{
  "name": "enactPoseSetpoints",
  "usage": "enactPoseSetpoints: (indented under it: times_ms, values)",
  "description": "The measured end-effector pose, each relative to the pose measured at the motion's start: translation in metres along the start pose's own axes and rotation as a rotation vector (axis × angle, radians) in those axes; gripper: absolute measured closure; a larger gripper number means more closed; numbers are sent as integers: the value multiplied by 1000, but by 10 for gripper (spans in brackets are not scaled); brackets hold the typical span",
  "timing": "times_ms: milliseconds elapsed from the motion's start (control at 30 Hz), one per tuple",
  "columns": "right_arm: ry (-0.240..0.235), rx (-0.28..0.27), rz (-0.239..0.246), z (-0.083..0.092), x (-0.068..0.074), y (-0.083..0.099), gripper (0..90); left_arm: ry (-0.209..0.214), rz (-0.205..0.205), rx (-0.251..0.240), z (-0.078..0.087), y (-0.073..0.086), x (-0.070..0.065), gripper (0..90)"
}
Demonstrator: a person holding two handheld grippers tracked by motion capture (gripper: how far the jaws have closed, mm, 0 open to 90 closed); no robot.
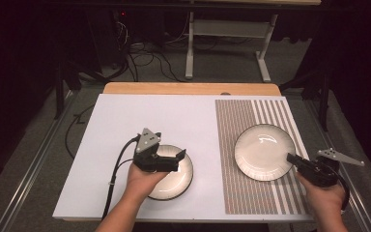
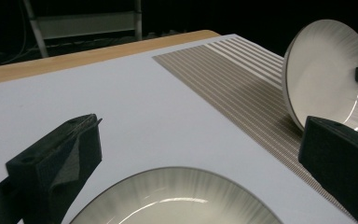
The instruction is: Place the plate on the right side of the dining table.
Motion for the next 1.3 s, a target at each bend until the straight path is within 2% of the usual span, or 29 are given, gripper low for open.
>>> enactPoseSetpoints:
  times_ms: [233, 500, 733, 833, 900, 1033, 1300]
  values:
    - [1, 4, -11, -1, 0, 0, 853, -54, 22, -16, 32, 10, 31, 1]
    - [7, 15, -28, -5, -1, -1, 848, -76, 41, -40, 59, 28, 53, 1]
    - [21, 35, -57, -11, -2, -3, 842, -85, 45, -64, 74, 36, 62, 1]
    - [25, 46, -67, -14, -3, -3, 838, -83, 35, -56, 75, 38, 61, 1]
    - [28, 52, -73, -16, -3, -4, 837, -72, 46, -68, 76, 38, 62, 1]
    - [36, 60, -85, -19, -4, -5, 835, -61, 42, -67, 76, 38, 61, 1]
    - [45, 82, -139, -28, -8, -6, 826, -57, 38, -65, 75, 38, 61, 1]
Point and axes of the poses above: each handheld gripper's, and its own axes: z roughly backward along the jaws, y roughly out of its underside, x roughly to its left, the point moved 1 cm from there along -z, roughly forward along the jaws, and after that the axes turned 7 degrees about z, right-handed, at the moved point
